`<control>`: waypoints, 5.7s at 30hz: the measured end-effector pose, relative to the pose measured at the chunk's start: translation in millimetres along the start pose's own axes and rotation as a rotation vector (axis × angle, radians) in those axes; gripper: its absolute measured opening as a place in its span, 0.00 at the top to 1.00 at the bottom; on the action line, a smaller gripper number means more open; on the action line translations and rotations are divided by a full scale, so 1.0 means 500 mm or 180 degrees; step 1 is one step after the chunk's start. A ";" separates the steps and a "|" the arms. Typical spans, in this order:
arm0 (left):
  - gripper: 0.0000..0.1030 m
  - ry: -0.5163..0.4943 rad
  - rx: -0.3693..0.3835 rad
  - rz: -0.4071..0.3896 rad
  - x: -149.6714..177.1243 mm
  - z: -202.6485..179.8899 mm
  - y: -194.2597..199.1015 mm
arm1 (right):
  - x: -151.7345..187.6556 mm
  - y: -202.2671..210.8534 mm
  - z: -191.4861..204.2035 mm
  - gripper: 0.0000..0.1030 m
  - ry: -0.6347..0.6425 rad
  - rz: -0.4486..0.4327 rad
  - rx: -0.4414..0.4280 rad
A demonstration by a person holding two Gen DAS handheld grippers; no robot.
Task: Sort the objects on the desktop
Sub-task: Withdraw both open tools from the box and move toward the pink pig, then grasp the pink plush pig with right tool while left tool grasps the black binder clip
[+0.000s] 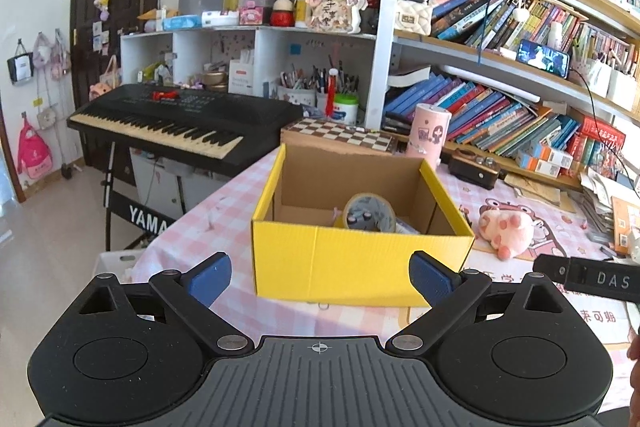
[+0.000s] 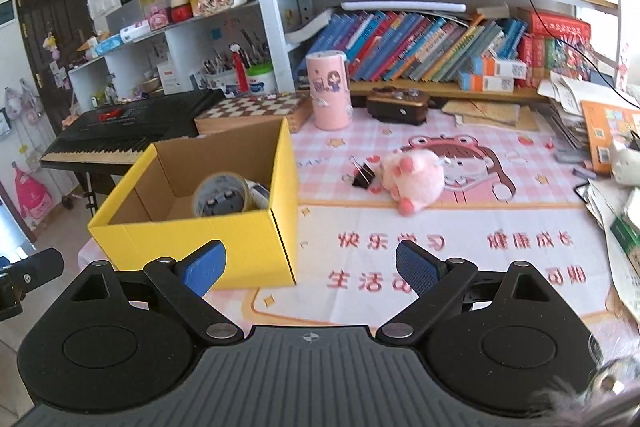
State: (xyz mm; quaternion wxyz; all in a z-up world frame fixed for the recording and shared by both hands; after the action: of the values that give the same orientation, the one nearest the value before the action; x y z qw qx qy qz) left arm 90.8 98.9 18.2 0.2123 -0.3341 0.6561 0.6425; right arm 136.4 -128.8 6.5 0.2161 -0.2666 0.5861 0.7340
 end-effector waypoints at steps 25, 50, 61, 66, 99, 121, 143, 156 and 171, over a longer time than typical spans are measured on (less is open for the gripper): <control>0.05 -0.0139 0.0131 0.0344 0.090 -0.071 -0.021 | 0.118 0.005 -0.042 0.11 -0.0083 0.0295 0.0212; 0.05 -0.0523 0.0467 0.0627 0.099 -0.212 -0.084 | 0.142 -0.001 -0.171 0.11 -0.0496 0.0487 0.0498; 0.05 -0.0614 0.0544 0.0718 0.077 -0.300 -0.128 | 0.108 -0.020 -0.253 0.11 -0.0598 0.0544 0.0573; 0.05 -0.0625 0.0532 0.0761 0.065 -0.337 -0.152 | 0.086 -0.038 -0.288 0.11 -0.0597 0.0591 0.0564; 0.05 -0.0507 -0.0065 0.0483 -0.110 -0.511 -0.278 | -0.141 -0.250 -0.411 0.11 0.0447 0.0703 -0.0158; 0.05 -0.0430 -0.0544 0.0468 -0.161 -0.502 -0.293 | -0.256 -0.482 -0.308 0.08 0.1218 0.0664 -0.0698; 0.10 -0.0333 -0.0288 0.0636 -0.171 -0.576 -0.485 | -0.267 -0.326 -0.540 0.43 0.0291 0.0301 -0.0216; 0.62 -0.0252 -0.0357 0.0811 -0.178 -0.548 -0.663 | -0.224 -0.286 -0.539 0.42 0.0285 0.0481 -0.0409; 0.78 -0.0318 0.0046 0.0496 -0.184 -0.576 -0.569 | -0.208 -0.283 -0.538 0.42 0.0223 0.0547 -0.0411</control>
State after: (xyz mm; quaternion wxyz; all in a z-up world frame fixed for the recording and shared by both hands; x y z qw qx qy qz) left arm 399.6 -155.5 -92.0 0.1965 -0.2480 0.6733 0.6682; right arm 341.8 -360.9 -77.8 0.1141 -0.2541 0.5655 0.7763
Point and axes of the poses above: each gripper's, at about its wrist camera, not at the fingertips, and y roughly against the way its jaws point, z to its left, x to its underside, the point moved 5 cm from there along -y, roughly the way its jaws point, and after that the axes turned 15 degrees about z, right-handed, at the moved point
